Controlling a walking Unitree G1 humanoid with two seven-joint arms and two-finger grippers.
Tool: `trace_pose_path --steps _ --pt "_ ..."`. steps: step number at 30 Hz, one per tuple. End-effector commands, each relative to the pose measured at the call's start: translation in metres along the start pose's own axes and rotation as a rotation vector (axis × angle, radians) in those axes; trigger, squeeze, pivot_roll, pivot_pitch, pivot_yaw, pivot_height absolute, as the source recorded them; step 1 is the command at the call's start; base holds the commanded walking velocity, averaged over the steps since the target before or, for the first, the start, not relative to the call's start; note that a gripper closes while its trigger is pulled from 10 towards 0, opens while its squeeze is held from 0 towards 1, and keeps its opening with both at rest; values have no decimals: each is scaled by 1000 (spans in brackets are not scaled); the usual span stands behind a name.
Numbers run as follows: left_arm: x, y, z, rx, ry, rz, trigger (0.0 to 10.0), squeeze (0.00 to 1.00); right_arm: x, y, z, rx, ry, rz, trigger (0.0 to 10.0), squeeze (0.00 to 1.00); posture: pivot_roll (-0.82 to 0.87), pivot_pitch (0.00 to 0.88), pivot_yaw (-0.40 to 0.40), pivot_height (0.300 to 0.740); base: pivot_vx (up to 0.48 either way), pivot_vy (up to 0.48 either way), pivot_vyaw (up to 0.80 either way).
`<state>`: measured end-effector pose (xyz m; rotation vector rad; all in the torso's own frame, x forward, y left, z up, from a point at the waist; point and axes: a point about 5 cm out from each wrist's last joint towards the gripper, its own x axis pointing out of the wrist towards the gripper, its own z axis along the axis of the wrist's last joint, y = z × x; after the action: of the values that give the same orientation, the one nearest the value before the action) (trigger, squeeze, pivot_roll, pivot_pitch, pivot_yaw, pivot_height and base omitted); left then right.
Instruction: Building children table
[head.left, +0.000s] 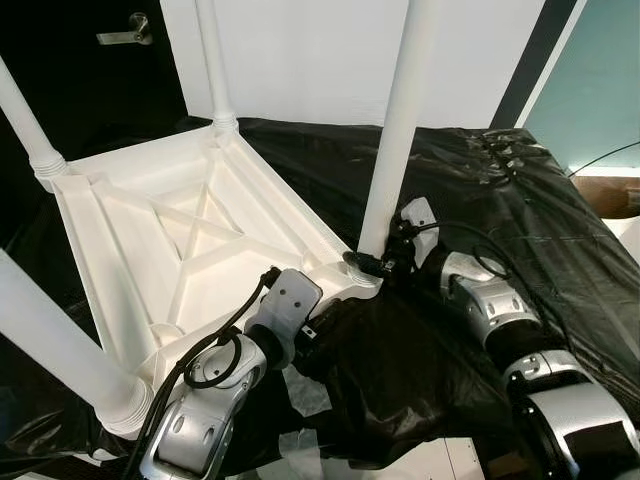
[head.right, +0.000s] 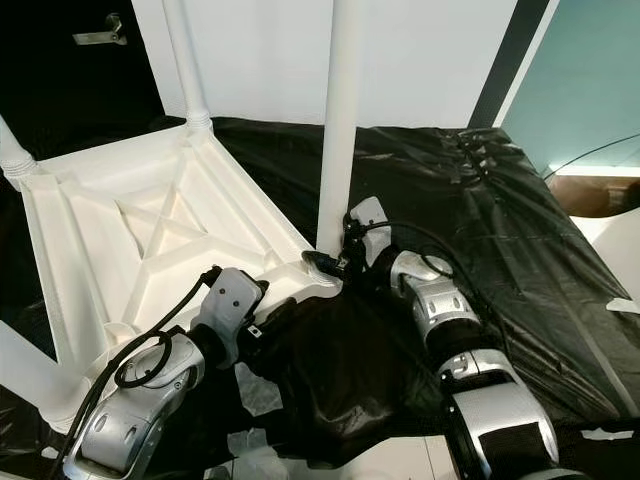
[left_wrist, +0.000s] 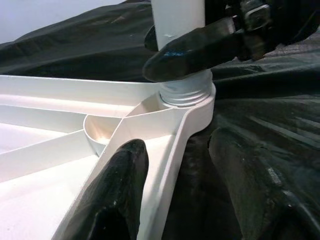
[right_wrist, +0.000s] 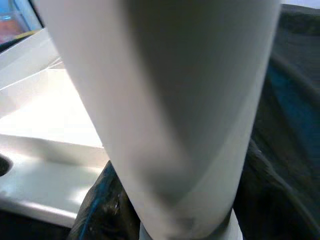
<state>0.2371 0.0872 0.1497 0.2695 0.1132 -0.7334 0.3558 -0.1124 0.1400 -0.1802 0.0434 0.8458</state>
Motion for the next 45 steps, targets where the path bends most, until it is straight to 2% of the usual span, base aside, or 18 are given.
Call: trace_pose_path --steps 1,8,9,13,19,20,23,24,26,27,30,31,35,37,38,40,41,45 --pt "0 -1 -2 -6 13 16 10000 0 -1 7 -19 18 80 -57 0 0 138 37 -71 740 0 0 0" --pt "-2 -4 -3 -9 21 3 10000 0 10 35 -23 79 46 -258 0 0 139 39 -70 740 0 0 0" --pt "-1 -5 -2 -7 20 -3 10000 0 13 40 -21 126 16 -357 0 0 141 38 -68 740 0 0 0" --pt "-1 -5 -2 -6 20 -7 10000 0 15 42 -19 183 -8 -480 0 0 142 36 -66 740 0 0 0" --pt "-1 -6 -2 -4 22 -16 10000 0 16 54 -18 235 -24 -464 0 0 136 34 -65 740 0 0 0" --pt "0 -7 -2 -4 23 -18 10000 0 16 58 -16 225 -43 -430 1255 0 135 33 -67 740 0 0 0" --pt "0 -7 -2 -4 23 -18 10000 0 16 58 -16 225 -43 -430 1255 0 135 33 -67 740 0 0 0" --pt "0 -7 -3 -4 24 -20 10000 0 16 61 -13 228 -52 -419 10000 0 133 29 -69 740 0 0 0" --pt "0 -7 -2 -3 23 -19 10000 0 15 60 -9 237 -78 -415 10000 0 134 28 -72 740 0 0 0" --pt "1 -7 -3 -4 24 -18 10000 0 13 57 -7 244 -105 -416 10000 278 135 22 -73 740 0 0 0" --pt "1 -7 -3 -4 24 -18 10000 0 13 57 -7 244 -105 -416 10000 278 135 22 -73 740 0 0 0" --pt "1 -7 -3 -3 24 -17 10000 0 11 54 -6 266 -131 -397 10000 1000 136 20 -72 740 0 0 0" --pt "1 -5 -3 1 25 -14 10000 0 -2 43 -5 244 -184 -347 10000 1000 134 14 -73 740 0 0 0" --pt "1 -5 -3 1 25 -14 10000 0 -2 43 -5 244 -184 -347 10000 1000 134 14 -73 740 0 0 0" --pt "1 -4 -3 5 25 -12 10000 0 -14 30 -7 206 -180 -305 10000 886 127 13 -73 740 0 0 0" --pt "1 -4 -3 5 25 -12 10000 0 -14 30 -7 206 -180 -305 10000 886 127 13 -73 740 0 0 0" --pt "1 -3 -3 8 24 -11 10000 0 -21 23 -5 186 -177 -238 10000 0 123 15 -71 740 0 0 0" --pt "1 -2 -3 7 24 -9 10000 0 -21 20 -4 169 -172 -195 10000 0 121 13 -69 740 0 0 0"
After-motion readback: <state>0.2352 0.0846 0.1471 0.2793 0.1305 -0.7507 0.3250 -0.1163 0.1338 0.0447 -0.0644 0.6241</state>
